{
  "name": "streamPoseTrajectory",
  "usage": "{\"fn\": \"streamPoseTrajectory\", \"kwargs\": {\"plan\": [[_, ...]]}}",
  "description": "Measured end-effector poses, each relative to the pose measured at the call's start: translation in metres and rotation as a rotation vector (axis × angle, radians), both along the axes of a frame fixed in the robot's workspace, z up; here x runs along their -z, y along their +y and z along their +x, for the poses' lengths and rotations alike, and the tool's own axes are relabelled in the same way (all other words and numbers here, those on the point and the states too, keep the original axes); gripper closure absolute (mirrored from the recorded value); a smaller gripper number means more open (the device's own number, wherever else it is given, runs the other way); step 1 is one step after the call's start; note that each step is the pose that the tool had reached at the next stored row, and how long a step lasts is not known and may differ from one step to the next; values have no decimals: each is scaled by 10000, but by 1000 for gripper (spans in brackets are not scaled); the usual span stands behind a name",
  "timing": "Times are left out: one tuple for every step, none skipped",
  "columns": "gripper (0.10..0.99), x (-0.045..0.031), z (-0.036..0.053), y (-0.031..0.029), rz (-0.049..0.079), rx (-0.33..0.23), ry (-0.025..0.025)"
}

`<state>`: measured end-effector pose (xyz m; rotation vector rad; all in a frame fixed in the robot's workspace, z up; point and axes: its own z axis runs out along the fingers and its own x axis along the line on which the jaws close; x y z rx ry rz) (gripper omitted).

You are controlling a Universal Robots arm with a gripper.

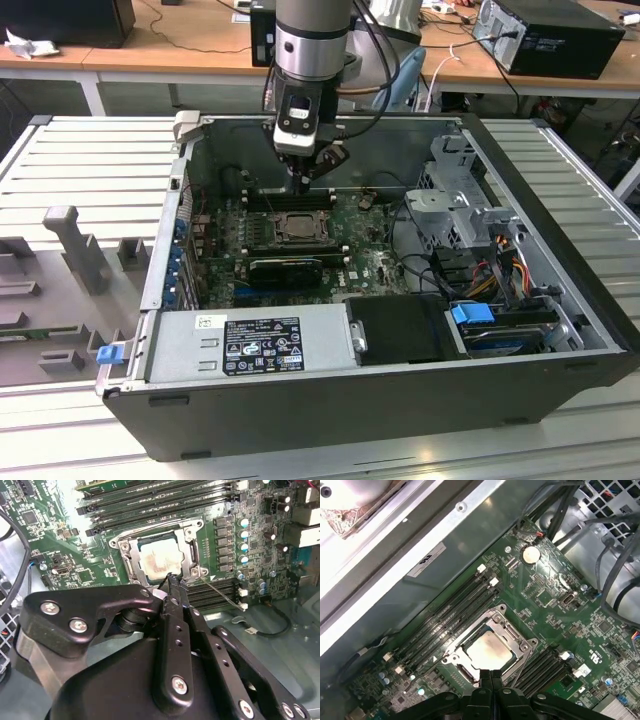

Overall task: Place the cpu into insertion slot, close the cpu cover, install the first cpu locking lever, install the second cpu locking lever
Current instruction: 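Install the first cpu locking lever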

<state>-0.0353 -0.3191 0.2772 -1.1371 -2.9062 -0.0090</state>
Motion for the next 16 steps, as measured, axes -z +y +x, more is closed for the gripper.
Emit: {"fn": "streamPoseTrajectory", "kwargs": {"plan": [[980, 0, 0, 0, 0, -302, 0], [980, 0, 0, 0, 0, -457, 0], [980, 0, 0, 0, 0, -651, 0], [980, 0, 0, 0, 0, -747, 0], [980, 0, 0, 0, 0, -801, 0], [980, 0, 0, 0, 0, -844, 0], [980, 0, 0, 0, 0, -964, -1], [980, 0, 0, 0, 0, -1084, 0], [980, 0, 0, 0, 0, -1198, 0], [980, 0, 0, 0, 0, -1279, 0], [980, 0, 0, 0, 0, -1329, 0], [980, 0, 0, 0, 0, -1402, 0], [980, 0, 0, 0, 0, -1478, 0], [980, 0, 0, 0, 1, -1546, 1], [980, 0, 0, 0, 0, -1731, 0], [980, 0, 0, 0, 0, -1804, 0]]}}
